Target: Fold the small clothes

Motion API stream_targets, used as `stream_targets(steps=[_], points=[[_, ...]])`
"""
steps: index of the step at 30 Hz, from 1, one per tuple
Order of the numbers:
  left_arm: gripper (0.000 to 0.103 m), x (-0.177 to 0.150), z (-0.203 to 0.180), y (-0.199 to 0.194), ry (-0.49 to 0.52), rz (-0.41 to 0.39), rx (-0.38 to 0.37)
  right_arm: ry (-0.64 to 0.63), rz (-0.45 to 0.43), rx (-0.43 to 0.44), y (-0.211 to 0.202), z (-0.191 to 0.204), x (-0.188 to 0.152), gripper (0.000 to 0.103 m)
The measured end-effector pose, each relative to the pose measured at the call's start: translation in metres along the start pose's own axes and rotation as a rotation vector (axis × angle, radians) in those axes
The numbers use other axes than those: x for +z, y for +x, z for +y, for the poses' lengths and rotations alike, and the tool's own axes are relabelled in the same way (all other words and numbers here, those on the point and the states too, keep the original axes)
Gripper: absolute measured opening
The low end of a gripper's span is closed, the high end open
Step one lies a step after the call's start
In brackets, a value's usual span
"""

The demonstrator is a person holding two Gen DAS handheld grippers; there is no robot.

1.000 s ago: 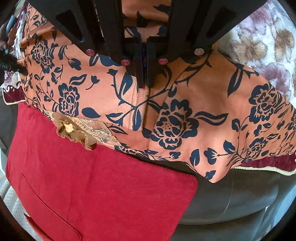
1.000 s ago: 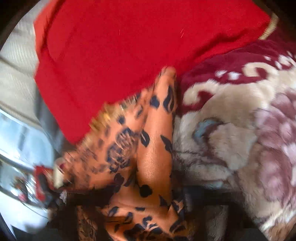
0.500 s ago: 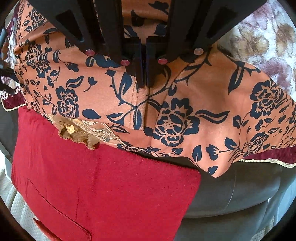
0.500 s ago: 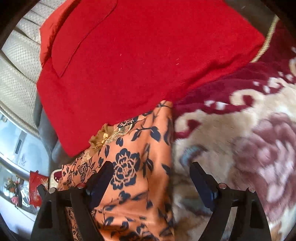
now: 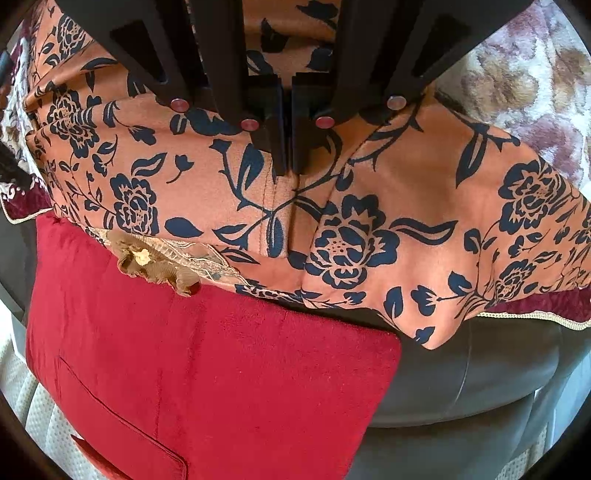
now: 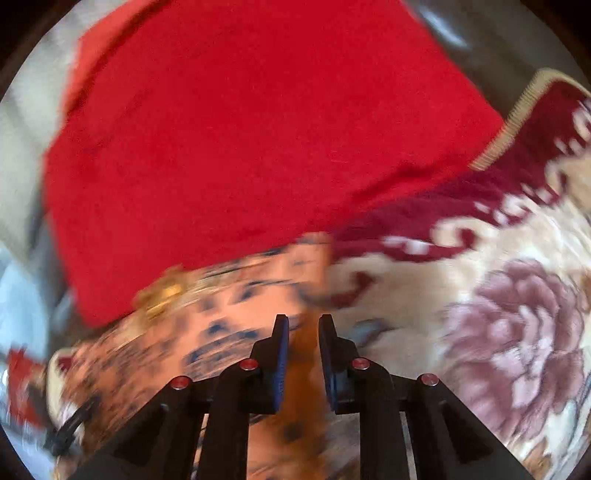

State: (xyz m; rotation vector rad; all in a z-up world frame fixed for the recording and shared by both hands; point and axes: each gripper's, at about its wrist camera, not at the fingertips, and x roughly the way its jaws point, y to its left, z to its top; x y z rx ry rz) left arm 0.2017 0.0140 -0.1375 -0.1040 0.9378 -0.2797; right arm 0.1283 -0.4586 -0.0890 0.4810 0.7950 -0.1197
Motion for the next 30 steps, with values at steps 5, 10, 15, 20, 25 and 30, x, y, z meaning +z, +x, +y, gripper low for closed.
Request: stream_targets(steps=[5,10,15,20,25,30], points=[[0.005,0.002,-0.003,-0.001,0.008,-0.002,0.010,-0.012,0.175,-0.012,0.037,-0.011,-0.013,0.094],[0.005,0.002,-0.004,-0.002,0.016,-0.003,0.015,0.115,0.054,-0.137,0.006,-0.031,-0.015,0.051],[0.005,0.002,-0.004,-0.002,0.020,-0.005,0.015,-0.051,-0.046,-0.070,-0.023,0.034,-0.013,0.075],[0.005,0.002,-0.004,-0.002,0.018,-0.006,0.012,-0.097,0.088,-0.025,0.023,0.056,-0.021,0.075],[0.005,0.001,-0.003,-0.002,0.018,-0.007,0.009,0.051,0.093,-0.259,0.035,0.011,-0.026,0.075],[0.005,0.001,-0.003,-0.003,0.020,-0.010,0.010,-0.101,-0.021,-0.264,0.007,0.056,-0.030,0.075]])
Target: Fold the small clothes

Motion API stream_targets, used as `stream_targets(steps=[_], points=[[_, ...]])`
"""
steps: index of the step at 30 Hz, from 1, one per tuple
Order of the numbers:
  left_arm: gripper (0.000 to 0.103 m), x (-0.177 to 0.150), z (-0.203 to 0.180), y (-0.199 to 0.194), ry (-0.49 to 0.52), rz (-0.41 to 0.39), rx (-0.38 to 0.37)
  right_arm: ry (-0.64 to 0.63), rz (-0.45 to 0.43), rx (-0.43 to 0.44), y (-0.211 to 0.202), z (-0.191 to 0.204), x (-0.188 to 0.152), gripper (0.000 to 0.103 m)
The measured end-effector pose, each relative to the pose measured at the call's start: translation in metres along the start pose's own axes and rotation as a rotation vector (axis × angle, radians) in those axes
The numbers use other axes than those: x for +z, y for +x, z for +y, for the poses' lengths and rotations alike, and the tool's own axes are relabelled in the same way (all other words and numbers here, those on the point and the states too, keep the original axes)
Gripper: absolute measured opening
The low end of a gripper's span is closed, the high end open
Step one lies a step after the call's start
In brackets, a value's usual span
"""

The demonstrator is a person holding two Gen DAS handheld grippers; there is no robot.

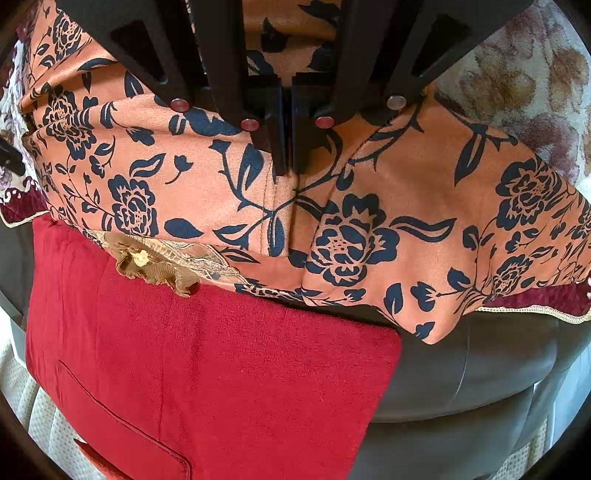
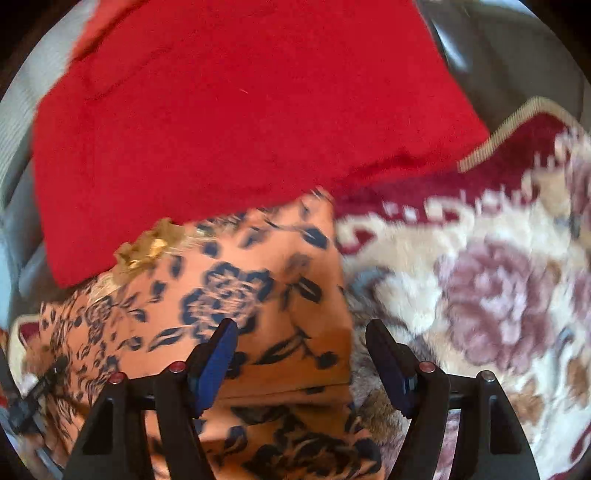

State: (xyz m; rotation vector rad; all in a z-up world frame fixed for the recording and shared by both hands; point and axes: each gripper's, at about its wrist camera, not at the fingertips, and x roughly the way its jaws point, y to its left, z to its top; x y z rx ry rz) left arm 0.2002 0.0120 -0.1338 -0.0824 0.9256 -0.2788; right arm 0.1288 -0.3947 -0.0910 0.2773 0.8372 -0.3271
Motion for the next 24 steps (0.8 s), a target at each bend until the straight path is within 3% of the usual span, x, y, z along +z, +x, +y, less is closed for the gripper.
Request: stream_targets(steps=[5,7,9,10,12,16,17,19,21,23,24], points=[[0.005,0.000,0.000,0.000,-0.004,0.000,-0.005,-0.153,-0.057,-0.007,-0.010,0.044,-0.011,0.078],[0.005,0.000,0.001,0.000,-0.004,0.000,-0.005,-0.179,0.005,0.008,0.010,0.048,-0.018,0.080],[0.005,0.000,0.001,-0.001,-0.003,-0.001,-0.006,-0.095,0.109,0.002,0.037,0.030,-0.026,0.083],[0.005,0.000,0.001,-0.001,-0.004,-0.001,-0.006,0.003,0.086,0.042,0.036,0.016,-0.025,0.083],[0.005,0.000,0.001,0.000,-0.005,0.001,-0.006,0.035,0.073,0.002,0.026,0.020,-0.021,0.083],[0.005,0.001,0.001,-0.001,-0.006,0.001,-0.010,-0.091,-0.055,-0.064,-0.001,0.054,-0.031,0.086],[0.006,0.002,0.003,-0.004,-0.016,0.004,-0.035,-0.104,-0.066,-0.067,0.000,0.058,-0.037,0.098],[0.019,0.009,0.017,-0.020,-0.070,0.024,-0.135,-0.138,-0.015,-0.074,0.017,0.061,-0.053,0.103],[0.057,0.017,0.043,-0.043,-0.143,-0.014,-0.203,-0.067,-0.053,0.005,0.014,0.045,-0.053,0.103],[0.076,0.026,0.094,-0.075,-0.258,-0.125,-0.190,-0.046,-0.041,0.033,0.016,0.040,-0.052,0.103],[0.079,0.031,0.128,-0.089,-0.339,-0.176,-0.156,-0.058,-0.044,0.021,0.015,0.043,-0.052,0.103]])
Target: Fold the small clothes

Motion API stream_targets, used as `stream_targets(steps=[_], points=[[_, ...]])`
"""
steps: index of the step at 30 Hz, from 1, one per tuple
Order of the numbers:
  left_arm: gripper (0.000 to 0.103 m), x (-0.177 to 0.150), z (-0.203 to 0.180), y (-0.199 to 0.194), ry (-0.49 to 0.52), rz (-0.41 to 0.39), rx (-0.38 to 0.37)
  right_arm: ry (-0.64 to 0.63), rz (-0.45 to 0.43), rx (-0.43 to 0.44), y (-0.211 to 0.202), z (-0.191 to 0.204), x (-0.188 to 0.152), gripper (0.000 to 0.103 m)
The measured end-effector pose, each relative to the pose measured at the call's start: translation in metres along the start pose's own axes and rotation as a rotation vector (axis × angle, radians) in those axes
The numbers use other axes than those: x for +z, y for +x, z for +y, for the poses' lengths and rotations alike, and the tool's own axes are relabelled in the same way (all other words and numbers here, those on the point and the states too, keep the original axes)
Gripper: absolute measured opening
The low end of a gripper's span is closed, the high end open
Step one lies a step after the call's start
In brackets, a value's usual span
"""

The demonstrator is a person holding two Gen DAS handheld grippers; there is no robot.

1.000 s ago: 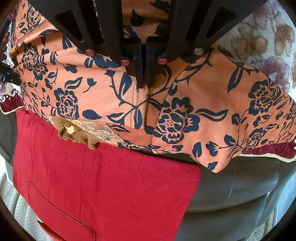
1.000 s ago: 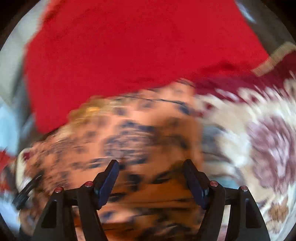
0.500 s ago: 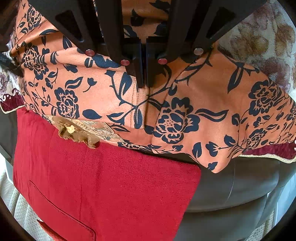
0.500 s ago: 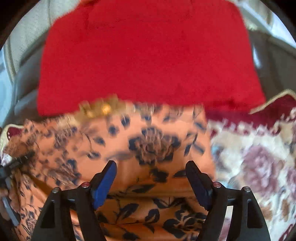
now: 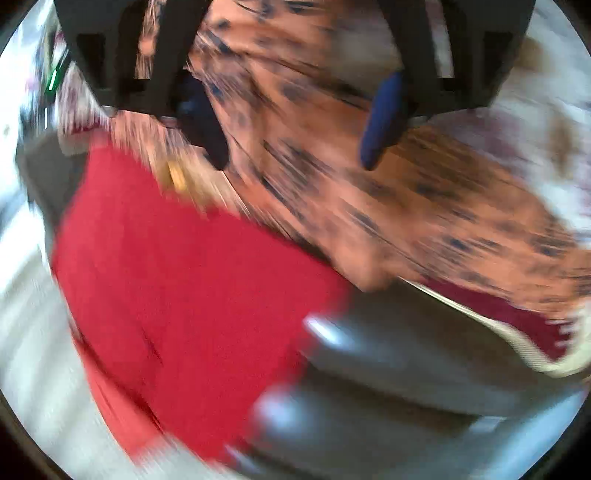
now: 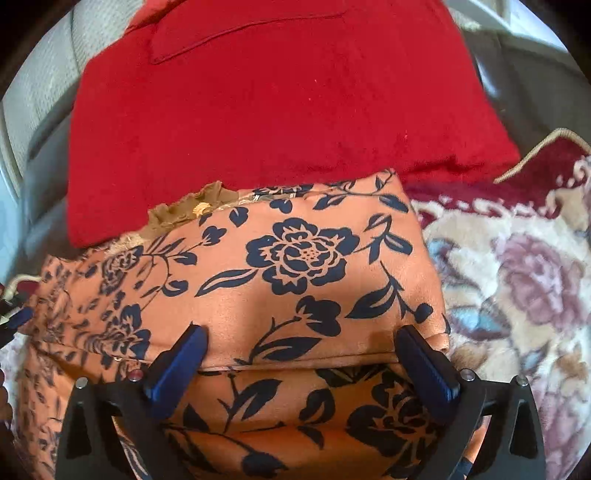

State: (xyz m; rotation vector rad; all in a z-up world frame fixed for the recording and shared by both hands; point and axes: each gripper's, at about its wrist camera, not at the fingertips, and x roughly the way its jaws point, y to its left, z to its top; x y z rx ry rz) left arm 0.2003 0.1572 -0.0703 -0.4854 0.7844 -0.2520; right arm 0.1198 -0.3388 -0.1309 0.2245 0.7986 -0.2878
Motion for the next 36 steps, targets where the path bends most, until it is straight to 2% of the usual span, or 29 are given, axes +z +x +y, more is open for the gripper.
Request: stream_targets(steps=[1,4,6,9,11,14,15,16,18,19,21,22,23,24,25,28,32,34,36], points=[[0.079,0.017,0.029,-0.012,-0.075,-0.045,0.027,-0.008,-0.002,-0.009,0.001,0.002,0.000,0.103],[0.079,0.057,0.114,-0.023,-0.278,-0.095,0.124,-0.003,-0.018,-0.004,0.000,0.002,0.000,0.103],[0.079,0.074,0.181,-0.016,-0.467,-0.089,0.184,-0.005,-0.024,-0.006,-0.001,0.003,-0.001,0.103],[0.077,0.077,0.241,0.001,-0.639,-0.049,0.208,-0.002,-0.026,-0.003,0.001,0.001,0.001,0.103],[0.078,0.078,0.249,0.001,-0.656,-0.083,0.170,-0.001,-0.026,-0.002,-0.001,0.002,-0.001,0.103],[0.077,0.086,0.246,0.005,-0.608,-0.077,0.223,-0.002,-0.029,0.000,-0.001,0.002,-0.002,0.103],[0.069,0.087,0.248,0.005,-0.615,-0.073,0.241,0.000,-0.029,0.003,-0.001,0.001,-0.002,0.103],[0.064,0.088,0.251,0.004,-0.650,-0.078,0.257,0.002,-0.029,0.006,-0.001,0.001,-0.002,0.103],[0.061,0.084,0.256,-0.002,-0.720,-0.112,0.256,0.004,-0.030,0.010,-0.001,0.000,-0.002,0.103],[0.058,0.087,0.256,0.000,-0.702,-0.100,0.278,0.004,-0.031,0.011,-0.001,0.000,-0.002,0.103],[0.019,0.093,0.255,0.007,-0.631,-0.042,0.373,0.008,-0.032,0.013,-0.001,0.000,-0.003,0.103],[0.014,0.096,0.260,0.010,-0.613,-0.020,0.395,0.011,-0.033,0.018,-0.002,0.000,-0.003,0.103],[0.007,0.098,0.266,0.011,-0.630,-0.019,0.379,0.013,-0.033,0.020,-0.001,0.000,-0.003,0.103],[0.006,0.102,0.269,0.012,-0.644,-0.018,0.367,0.016,-0.034,0.021,-0.002,0.000,-0.003,0.103],[0.005,0.108,0.264,0.008,-0.609,-0.021,0.371,0.018,-0.036,0.024,-0.002,-0.001,-0.003,0.103],[0.005,0.122,0.213,-0.015,-0.368,-0.077,0.404,0.023,-0.040,0.026,-0.003,-0.001,-0.004,0.103],[0.005,0.132,0.092,-0.048,-0.013,-0.198,0.320,0.031,-0.044,0.033,-0.003,-0.002,-0.005,0.103],[0.005,0.124,0.025,-0.058,0.153,-0.245,0.260,0.032,-0.044,0.032,-0.003,-0.002,-0.005,0.103],[0.005,0.100,-0.052,-0.061,0.319,-0.271,0.177,0.037,-0.046,0.036,-0.003,-0.002,-0.005,0.103]])
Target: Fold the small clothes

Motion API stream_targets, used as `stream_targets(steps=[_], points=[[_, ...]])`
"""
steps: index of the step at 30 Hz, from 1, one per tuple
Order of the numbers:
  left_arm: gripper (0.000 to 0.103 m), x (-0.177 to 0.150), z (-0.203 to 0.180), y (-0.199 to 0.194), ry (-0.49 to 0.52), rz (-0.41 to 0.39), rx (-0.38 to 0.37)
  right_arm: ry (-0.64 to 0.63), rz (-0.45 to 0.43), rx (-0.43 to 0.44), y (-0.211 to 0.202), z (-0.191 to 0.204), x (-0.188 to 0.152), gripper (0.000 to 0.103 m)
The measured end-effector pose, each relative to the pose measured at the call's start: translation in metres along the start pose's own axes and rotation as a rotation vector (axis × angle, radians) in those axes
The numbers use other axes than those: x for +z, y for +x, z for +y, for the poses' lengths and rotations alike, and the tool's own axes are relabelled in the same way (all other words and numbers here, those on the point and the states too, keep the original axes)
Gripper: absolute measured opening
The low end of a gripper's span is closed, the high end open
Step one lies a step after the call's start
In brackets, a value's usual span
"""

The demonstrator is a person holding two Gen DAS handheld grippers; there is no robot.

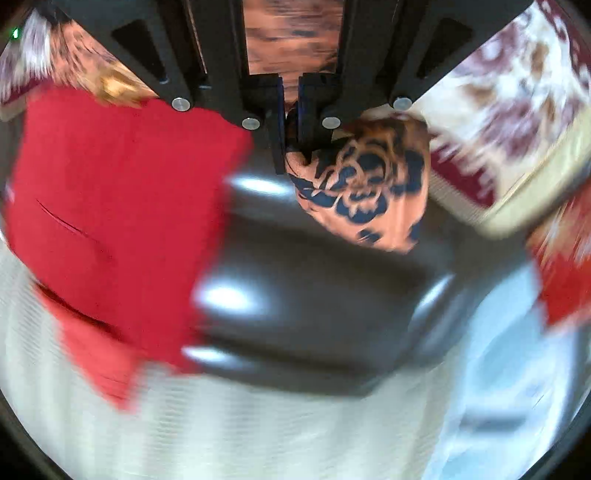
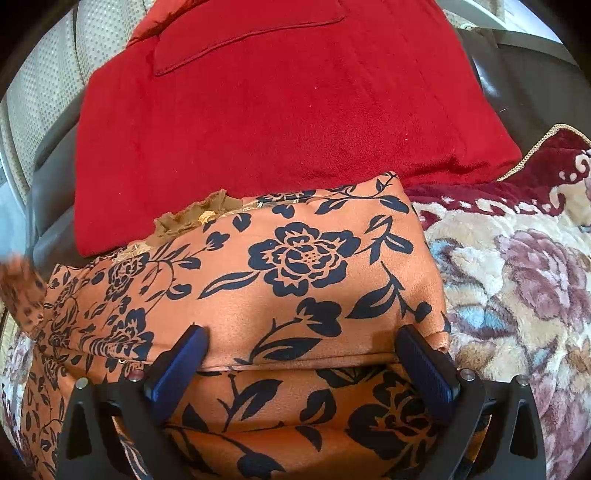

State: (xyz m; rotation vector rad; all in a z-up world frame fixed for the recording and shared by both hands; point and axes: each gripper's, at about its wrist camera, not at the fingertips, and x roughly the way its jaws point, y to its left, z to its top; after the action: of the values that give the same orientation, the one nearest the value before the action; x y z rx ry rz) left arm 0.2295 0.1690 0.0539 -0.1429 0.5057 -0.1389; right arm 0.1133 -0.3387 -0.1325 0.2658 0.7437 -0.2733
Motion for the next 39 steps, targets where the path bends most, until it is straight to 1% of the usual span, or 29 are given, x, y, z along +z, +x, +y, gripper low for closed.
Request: stream_targets(steps=[2,4,6,7,8,9,10,11,12,13,16,17,18,19,21,23,25,26,27,28,29,30,32,33,34,36,37,38,39], points=[[0.005,-0.006,-0.063,-0.013,0.097,-0.024,-0.082,0.008,-0.003,0.007,-0.001,-0.001,-0.001,0.103],[0.005,-0.026,-0.131,-0.021,0.214,-0.031,-0.168,0.013,-0.006,0.014,-0.002,-0.002,0.000,0.103],[0.011,-0.052,-0.177,-0.012,0.300,0.020,-0.228,0.018,-0.007,0.020,-0.002,-0.003,0.000,0.103],[0.018,-0.070,-0.198,-0.002,0.368,0.080,-0.262,0.021,-0.007,0.023,-0.003,-0.004,0.000,0.103],[0.042,-0.094,-0.215,0.014,0.438,0.161,-0.266,0.025,-0.008,0.030,-0.003,-0.005,0.000,0.103],[0.055,-0.119,-0.222,0.032,0.483,0.261,-0.232,0.029,-0.008,0.036,-0.004,-0.006,0.000,0.103],[0.055,-0.136,-0.218,0.044,0.491,0.344,-0.199,0.034,-0.007,0.043,-0.004,-0.007,0.001,0.103],[0.055,-0.145,-0.207,0.049,0.463,0.390,-0.188,0.044,-0.006,0.056,-0.005,-0.009,0.001,0.103],[0.055,-0.147,-0.195,0.047,0.425,0.403,-0.193,0.054,-0.005,0.072,-0.007,-0.011,0.002,0.103],[0.055,-0.146,-0.182,0.043,0.388,0.404,-0.188,0.062,-0.001,0.085,-0.008,-0.013,0.003,0.103],[0.059,-0.129,-0.129,0.006,0.275,0.327,-0.146,0.092,0.026,0.104,-0.020,-0.013,0.012,0.103],[0.067,-0.122,-0.115,-0.005,0.248,0.299,-0.118,0.128,0.005,0.159,-0.031,-0.012,0.018,0.103],[0.069,-0.119,-0.100,-0.011,0.223,0.277,-0.085,0.148,-0.011,0.228,-0.041,-0.006,0.027,0.103],[0.069,-0.116,-0.086,-0.015,0.197,0.264,-0.051,0.147,0.000,0.279,-0.044,0.003,0.035,0.103],[0.069,-0.112,-0.062,-0.007,0.154,0.269,-0.017,0.151,0.074,0.370,-0.036,0.025,0.049,0.103],[0.069,-0.115,-0.039,-0.014,0.086,0.278,0.001,0.145,0.173,0.402,-0.007,0.049,0.061,0.103],[0.069,-0.119,-0.024,-0.018,0.048,0.284,0.001,0.142,0.248,0.352,0.023,0.064,0.065,0.094],[0.069,-0.123,-0.017,-0.021,0.040,0.286,0.010,0.139,0.291,0.337,0.039,0.073,0.066,0.080],[0.069,-0.129,-0.016,-0.015,0.037,0.288,0.020,0.103,0.343,0.300,0.054,0.086,0.066,0.058],[0.069,-0.132,-0.008,-0.018,0.029,0.293,0.031,0.077,0.381,0.255,0.062,0.094,0.065,0.044],[0.069,-0.133,-0.002,-0.020,0.019,0.297,0.036,0.063,0.401,0.252,0.066,0.099,0.065,0.018],[0.069,-0.141,0.001,-0.015,0.010,0.300,0.042,0.045,0.410,0.262,0.064,0.105,0.069,0.010],[0.069,-0.142,0.009,-0.019,-0.008,0.293,0.056,-0.025,0.338,0.250,0.039,0.115,0.080,0.010],[0.069,-0.142,0.012,-0.020,-0.017,0.285,0.057,-0.050,0.273,0.244,0.016,0.116,0.089,0.010],[0.069,-0.140,0.015,-0.020,-0.025,0.277,0.057,-0.061,0.230,0.234,0.001,0.114,0.095,0.010],[0.069,-0.134,0.014,-0.023,-0.026,0.257,0.055,-0.078,0.137,0.172,-0.034,0.096,0.101,0.010],[0.069,-0.131,0.010,-0.022,-0.024,0.248,0.046,-0.071,0.127,0.150,-0.038,0.087,0.100,0.010],[0.069,-0.129,0.006,-0.020,-0.021,0.248,0.038,-0.049,0.140,0.120,-0.036,0.070,0.093,0.010],[0.069,-0.126,-0.001,-0.015,-0.015,0.255,0.028,-0.032,0.175,0.112,-0.027,0.058,0.085,0.014]])
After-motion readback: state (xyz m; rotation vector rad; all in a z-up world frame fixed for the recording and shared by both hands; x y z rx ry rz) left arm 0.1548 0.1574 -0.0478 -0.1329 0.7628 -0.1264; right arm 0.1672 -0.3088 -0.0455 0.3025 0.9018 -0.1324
